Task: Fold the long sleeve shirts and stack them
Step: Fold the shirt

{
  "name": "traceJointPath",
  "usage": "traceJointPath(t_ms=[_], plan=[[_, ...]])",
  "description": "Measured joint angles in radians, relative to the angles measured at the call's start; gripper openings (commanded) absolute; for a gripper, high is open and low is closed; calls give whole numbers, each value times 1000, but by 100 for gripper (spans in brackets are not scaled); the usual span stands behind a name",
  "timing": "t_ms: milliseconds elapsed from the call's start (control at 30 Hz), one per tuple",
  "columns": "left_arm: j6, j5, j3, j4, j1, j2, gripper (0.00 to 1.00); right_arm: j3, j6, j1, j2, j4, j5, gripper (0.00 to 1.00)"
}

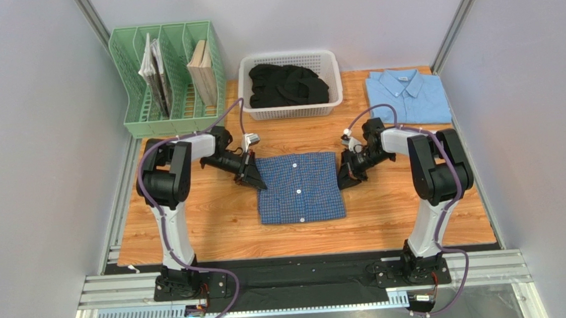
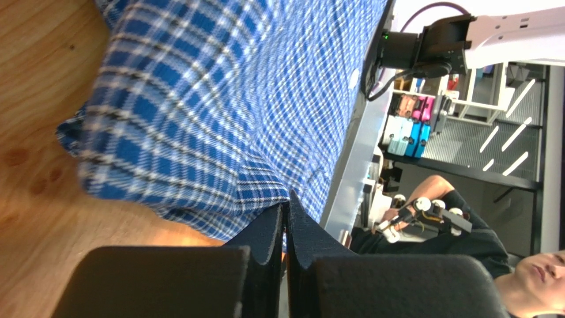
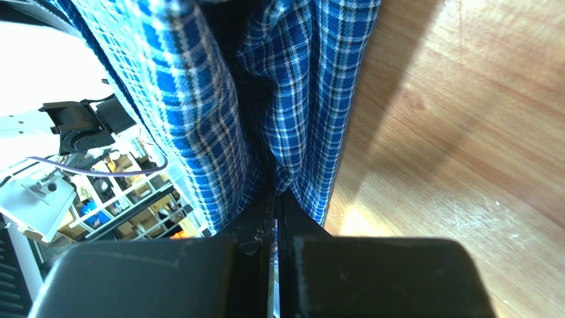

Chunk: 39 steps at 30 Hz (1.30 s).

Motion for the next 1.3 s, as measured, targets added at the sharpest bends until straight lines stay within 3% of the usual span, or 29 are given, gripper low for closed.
traceJointPath(t_ms=[500, 533, 633, 800, 867, 933, 1067, 1300], plan=[[-37, -13, -51, 55, 32, -55, 1, -28, -18, -55, -58, -12, 1, 0], [-37, -13, -51, 55, 31, -55, 17, -28, -18, -55, -50, -12, 2, 14], [-38, -16, -51, 56, 31, -55, 41, -21, -19, -55, -29, -21, 0, 33], [-35, -31, -48, 49, 40, -68, 44, 61, -61, -61, -24, -89, 1, 44], [-21, -55, -40, 37, 61, -105, 45, 95, -106, -82, -37, -134, 8, 45], [-2, -88, -15, 22, 83, -152, 44, 115, -146, -115, -63, -170, 19, 36], [31, -90, 70, 21, 107, -240, 44, 177, -197, -177, -136, -222, -2, 36], [-37, -24, 113, 92, 6, -188, 53, 326, -150, -6, -86, -172, -199, 38]])
